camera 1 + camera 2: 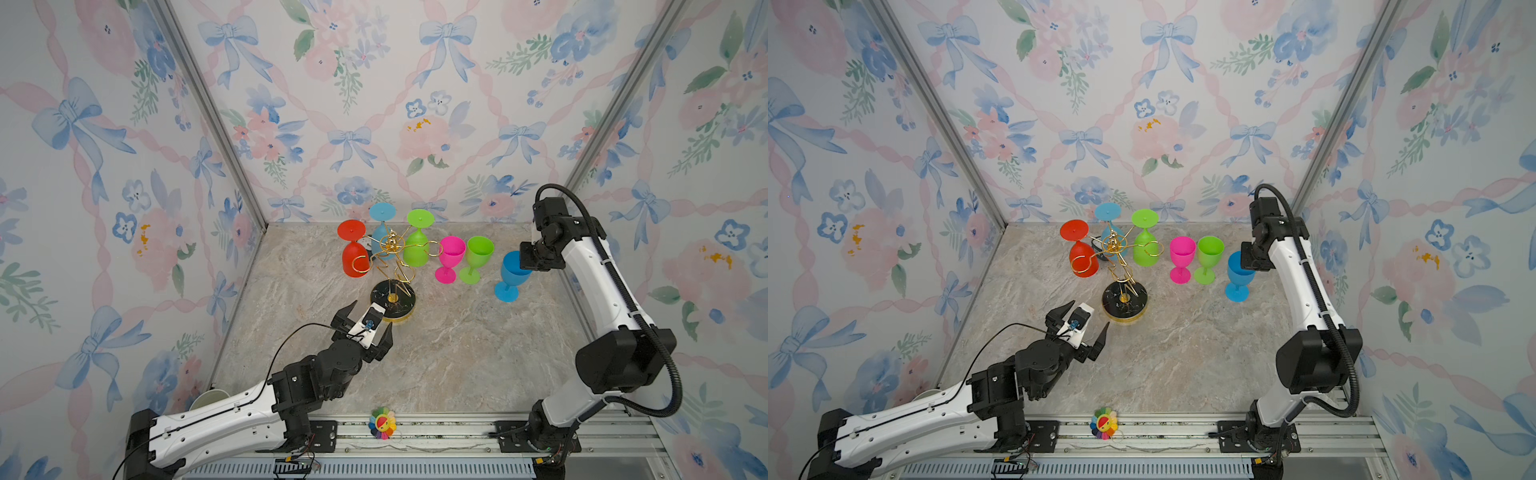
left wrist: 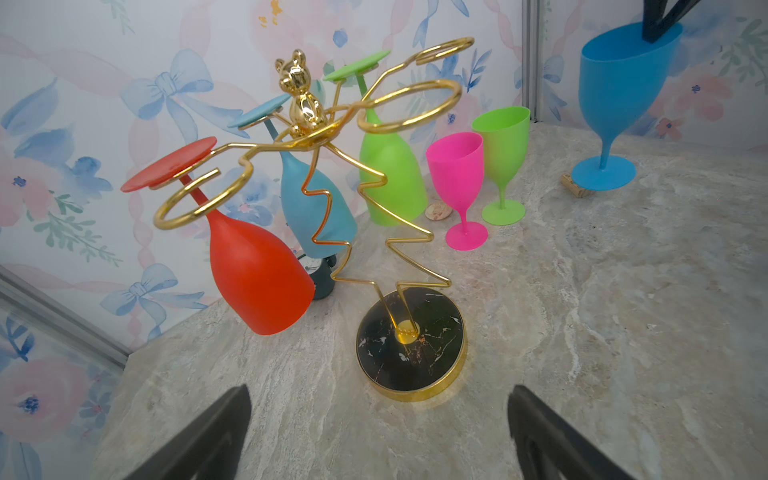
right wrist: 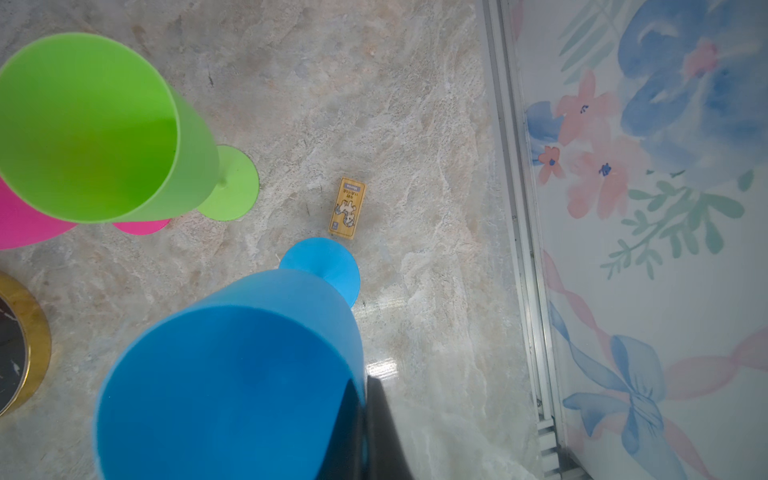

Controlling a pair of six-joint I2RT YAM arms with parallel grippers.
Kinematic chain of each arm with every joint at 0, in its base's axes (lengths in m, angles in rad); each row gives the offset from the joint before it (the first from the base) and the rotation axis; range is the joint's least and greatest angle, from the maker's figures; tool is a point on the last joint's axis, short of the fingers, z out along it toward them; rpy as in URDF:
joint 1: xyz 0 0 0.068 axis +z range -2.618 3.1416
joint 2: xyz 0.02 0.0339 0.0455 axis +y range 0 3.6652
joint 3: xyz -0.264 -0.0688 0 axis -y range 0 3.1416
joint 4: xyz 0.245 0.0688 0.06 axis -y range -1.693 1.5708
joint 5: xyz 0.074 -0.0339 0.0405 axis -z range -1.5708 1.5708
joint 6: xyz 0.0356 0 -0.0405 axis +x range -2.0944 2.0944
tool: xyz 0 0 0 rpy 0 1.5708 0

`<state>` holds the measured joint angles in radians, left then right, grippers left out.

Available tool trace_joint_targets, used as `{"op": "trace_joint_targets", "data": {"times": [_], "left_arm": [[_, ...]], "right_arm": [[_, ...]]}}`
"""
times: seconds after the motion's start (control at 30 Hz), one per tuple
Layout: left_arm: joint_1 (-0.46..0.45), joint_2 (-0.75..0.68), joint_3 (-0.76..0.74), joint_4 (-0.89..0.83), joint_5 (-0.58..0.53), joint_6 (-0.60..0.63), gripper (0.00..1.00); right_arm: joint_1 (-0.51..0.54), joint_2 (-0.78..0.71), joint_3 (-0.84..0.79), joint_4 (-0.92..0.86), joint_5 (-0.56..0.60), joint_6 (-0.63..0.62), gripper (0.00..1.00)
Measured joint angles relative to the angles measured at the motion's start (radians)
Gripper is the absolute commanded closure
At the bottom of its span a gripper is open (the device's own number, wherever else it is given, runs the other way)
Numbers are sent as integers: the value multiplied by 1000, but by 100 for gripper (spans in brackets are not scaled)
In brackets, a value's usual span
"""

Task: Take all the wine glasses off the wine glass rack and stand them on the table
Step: 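Lower the blue glass beside the green glass with the right gripper while the left withdraws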

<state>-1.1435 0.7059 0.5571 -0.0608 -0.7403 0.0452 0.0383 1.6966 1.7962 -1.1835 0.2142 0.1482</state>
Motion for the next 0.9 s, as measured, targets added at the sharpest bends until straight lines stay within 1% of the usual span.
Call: {"op": "trace_joint_targets", "data": {"times": [0.17,0.27,0.43,0.63,0.9], "left_arm": [[18,53,0,-26,47,-32,2],[19,82,0,-40,57,-44,2],[36,89,0,-46,69,-51,2],[61,80,0,-46,81,-58,2],[71,80,0,-47,96,-58,2]], "right_arm": [[-23,109,104,18,-5,-2,100],[-32,162,158,24,-9,-8,100],[-56,227,228,37,-40,-16,100],[-83,278,263,68,-87,-14,100],[-84,360,321,91,-122,-7,100]]}}
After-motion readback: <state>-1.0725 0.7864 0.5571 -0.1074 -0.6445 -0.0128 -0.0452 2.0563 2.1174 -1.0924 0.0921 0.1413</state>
